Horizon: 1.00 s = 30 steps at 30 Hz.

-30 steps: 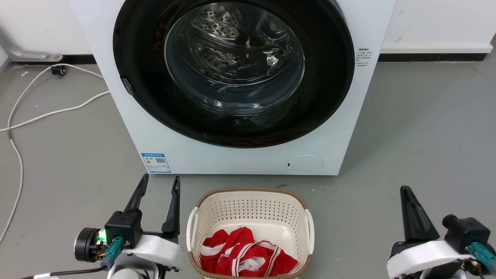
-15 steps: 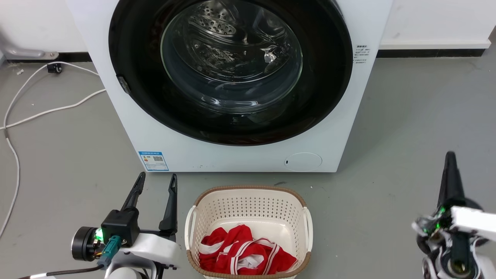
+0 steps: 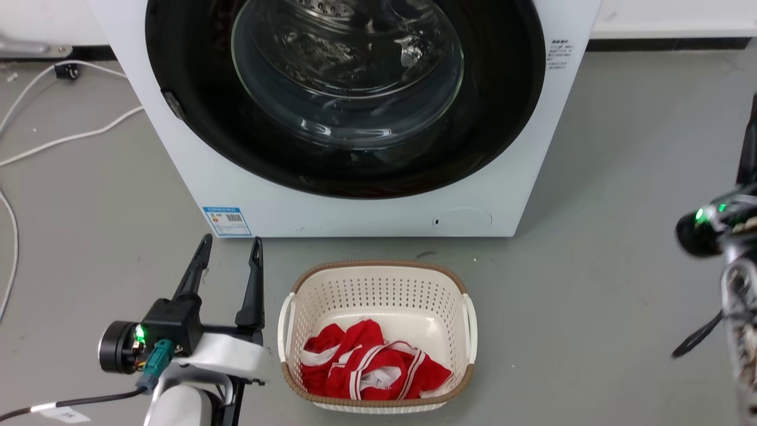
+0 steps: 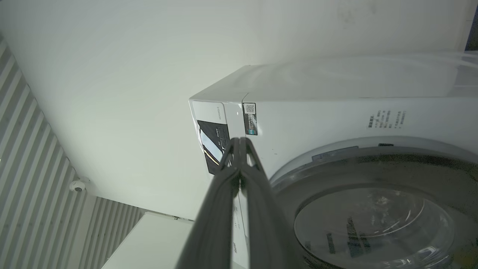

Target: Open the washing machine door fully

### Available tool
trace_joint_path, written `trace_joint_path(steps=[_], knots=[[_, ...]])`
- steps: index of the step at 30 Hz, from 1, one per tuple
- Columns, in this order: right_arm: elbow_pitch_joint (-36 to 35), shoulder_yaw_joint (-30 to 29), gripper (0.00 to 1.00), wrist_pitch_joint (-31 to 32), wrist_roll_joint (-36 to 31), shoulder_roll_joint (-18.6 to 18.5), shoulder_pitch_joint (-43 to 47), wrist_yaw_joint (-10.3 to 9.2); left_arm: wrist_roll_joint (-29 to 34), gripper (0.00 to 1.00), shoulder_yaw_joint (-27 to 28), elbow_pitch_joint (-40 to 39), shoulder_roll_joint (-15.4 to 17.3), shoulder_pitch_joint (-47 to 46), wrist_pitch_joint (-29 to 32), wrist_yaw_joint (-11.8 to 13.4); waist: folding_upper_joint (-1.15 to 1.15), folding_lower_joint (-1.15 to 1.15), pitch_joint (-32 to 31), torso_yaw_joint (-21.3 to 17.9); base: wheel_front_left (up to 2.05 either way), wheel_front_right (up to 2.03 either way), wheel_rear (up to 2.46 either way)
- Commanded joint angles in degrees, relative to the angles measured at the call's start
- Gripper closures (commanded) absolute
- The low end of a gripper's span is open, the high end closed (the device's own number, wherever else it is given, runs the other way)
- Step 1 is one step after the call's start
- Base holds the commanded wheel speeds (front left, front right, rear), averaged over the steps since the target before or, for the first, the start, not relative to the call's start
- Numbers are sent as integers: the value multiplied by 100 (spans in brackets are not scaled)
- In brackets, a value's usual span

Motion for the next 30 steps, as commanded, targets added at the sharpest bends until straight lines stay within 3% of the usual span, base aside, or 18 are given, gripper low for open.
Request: trace_joint_path(steps=[1,7,14,22,30], knots=[[224,138,100,100,62,-234,-346,0,3,0,5,-35,1,-103,-14,-5,0,0,113,8,0,0,0],[1397,842,100,404,191,-1077,-1669,0,10,0,-34,-130,-2,-332,-14,-31,0,0,412,92,0,0,0],[2807,2038,100,1076,29,-1606,-3167,0,-13,0,-100,-287,-5,-528,-14,-69,0,0,735,224,0,0,0],[4263,3226,100,1909,-367,-1434,-4734,0,39,0,-157,-473,14,-740,-14,-92,0,0,1176,313,0,0,0],[5203,3870,100,2315,-777,-1032,-5772,0,32,0,-218,-621,7,-969,-14,-106,0,0,1625,444,0,0,0]])
